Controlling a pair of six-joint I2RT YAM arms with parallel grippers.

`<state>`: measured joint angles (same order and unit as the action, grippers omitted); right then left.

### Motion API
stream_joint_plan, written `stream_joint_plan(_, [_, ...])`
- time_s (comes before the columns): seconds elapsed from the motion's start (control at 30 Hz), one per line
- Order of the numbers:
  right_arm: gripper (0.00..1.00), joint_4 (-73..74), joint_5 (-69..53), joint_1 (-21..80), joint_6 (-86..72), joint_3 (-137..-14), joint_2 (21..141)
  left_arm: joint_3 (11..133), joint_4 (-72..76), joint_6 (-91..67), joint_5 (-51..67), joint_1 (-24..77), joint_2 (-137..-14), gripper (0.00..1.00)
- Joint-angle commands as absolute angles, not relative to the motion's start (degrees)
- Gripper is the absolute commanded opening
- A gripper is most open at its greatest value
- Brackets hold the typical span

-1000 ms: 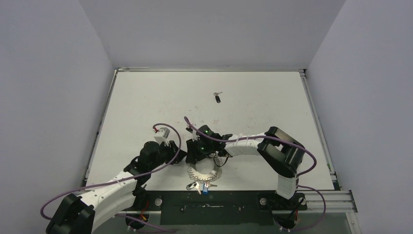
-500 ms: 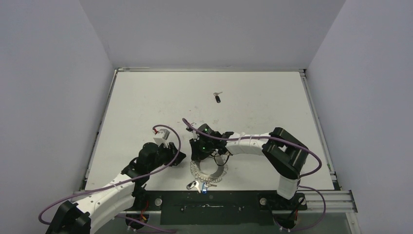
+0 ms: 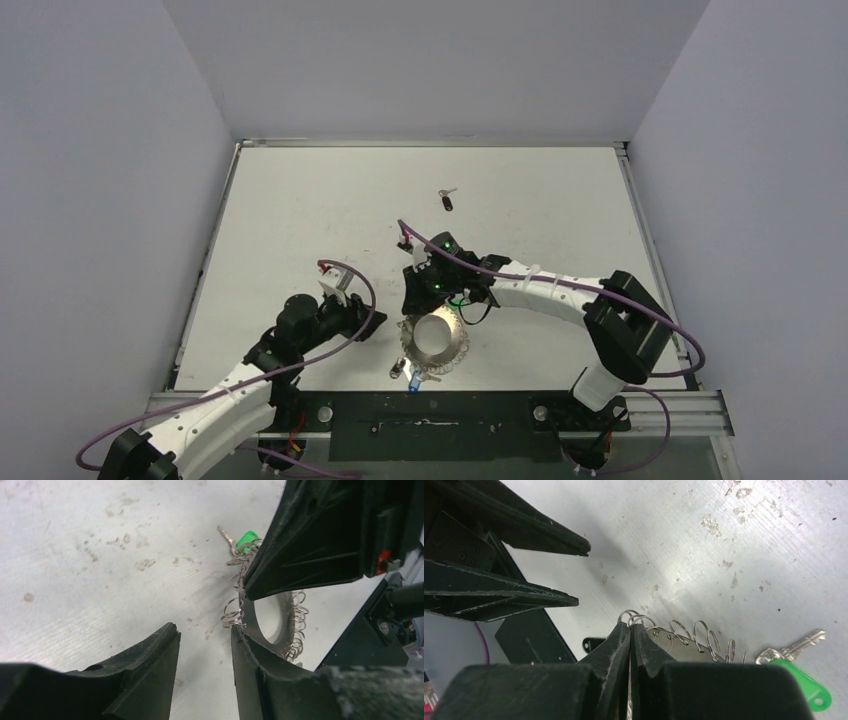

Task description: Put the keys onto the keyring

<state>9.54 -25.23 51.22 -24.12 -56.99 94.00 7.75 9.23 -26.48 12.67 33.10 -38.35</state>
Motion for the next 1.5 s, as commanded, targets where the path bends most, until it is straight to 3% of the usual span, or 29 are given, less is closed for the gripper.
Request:
stream_joint_plan(0.0, [0.0, 12.65, -29.77, 50.45, -21.28, -57.37, 88.25, 7.86, 18.35, -18.02, 17.46, 34.56, -35.39, 0.42])
stream_joint_plan(0.2, [0.0, 17.47, -34.39, 48.6, -17.67, -57.92, 85.01, 7.4, 22.51, -6.06, 18.72, 40.31, -33.75, 0.47])
stream_joint_plan(0.5, [0.0, 21.51, -41.25, 47.48, -13.5, -58.09, 82.0, 5.01, 30.86, 16.35, 24.43, 46.58, -36.67, 0.46])
stream_joint_plan(1.07, [0.0, 21.75, -47.11, 47.55, -12.92, -58.88, 82.33, 8.54, 41.06, 21.71, 32.29, 48.3, -50.04, 0.33])
stream_joint_plan(1.47, [0.0, 21.62, -46.85, 47.64, -13.18, -59.05, 83.14, 9.49, 42.86, 21.26, 31.71, 50.72, -51.92, 0.13])
